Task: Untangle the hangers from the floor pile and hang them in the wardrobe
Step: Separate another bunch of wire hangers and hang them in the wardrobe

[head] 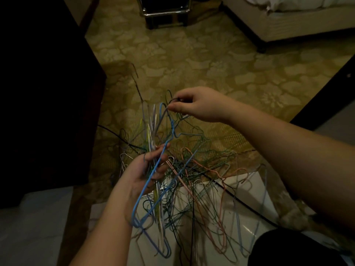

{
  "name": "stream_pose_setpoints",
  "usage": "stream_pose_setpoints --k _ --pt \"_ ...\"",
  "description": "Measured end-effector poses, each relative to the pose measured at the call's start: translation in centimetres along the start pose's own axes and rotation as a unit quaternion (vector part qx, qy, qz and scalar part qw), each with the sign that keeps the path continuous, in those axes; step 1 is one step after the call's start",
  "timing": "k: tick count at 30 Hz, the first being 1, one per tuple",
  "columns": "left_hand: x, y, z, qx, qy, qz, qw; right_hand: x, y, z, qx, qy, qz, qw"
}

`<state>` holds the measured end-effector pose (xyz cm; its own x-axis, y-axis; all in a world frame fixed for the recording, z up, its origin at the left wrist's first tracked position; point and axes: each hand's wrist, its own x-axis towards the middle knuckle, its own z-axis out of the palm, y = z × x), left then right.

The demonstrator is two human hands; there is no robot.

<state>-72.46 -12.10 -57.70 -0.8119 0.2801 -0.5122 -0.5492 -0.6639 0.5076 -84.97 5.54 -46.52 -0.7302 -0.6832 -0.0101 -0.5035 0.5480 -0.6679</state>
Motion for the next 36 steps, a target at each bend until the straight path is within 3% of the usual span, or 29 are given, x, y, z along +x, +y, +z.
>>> stream_pose_setpoints --k 9,17,25,31,36 --pt "-1.4 0.0 -0.1 -0.014 0.089 -0.002 0.996 0.1 -1.9 0.8 -0.028 -0.018 -0.007 0.999" --pt "-0.2 0.1 1.3 0.033 0.138 0.005 0.990 1.2 -3.4 0.2 -0.029 0.034 0.006 0.999" --pt "-1.1 0.1 1.3 0.042 0.106 -0.012 0.993 2.6 -0.7 -2.4 0.041 0.122 0.103 0.986" --pt "-2.7 0.4 0.8 0.076 0.082 0.002 0.994 2.1 2.0 -3.1 0.087 0.129 0.165 0.974" --pt "-3.6 0.5 0.4 0.120 0.081 0.021 0.989 1.2 1.5 -2.8 0.093 0.130 0.144 0.977"
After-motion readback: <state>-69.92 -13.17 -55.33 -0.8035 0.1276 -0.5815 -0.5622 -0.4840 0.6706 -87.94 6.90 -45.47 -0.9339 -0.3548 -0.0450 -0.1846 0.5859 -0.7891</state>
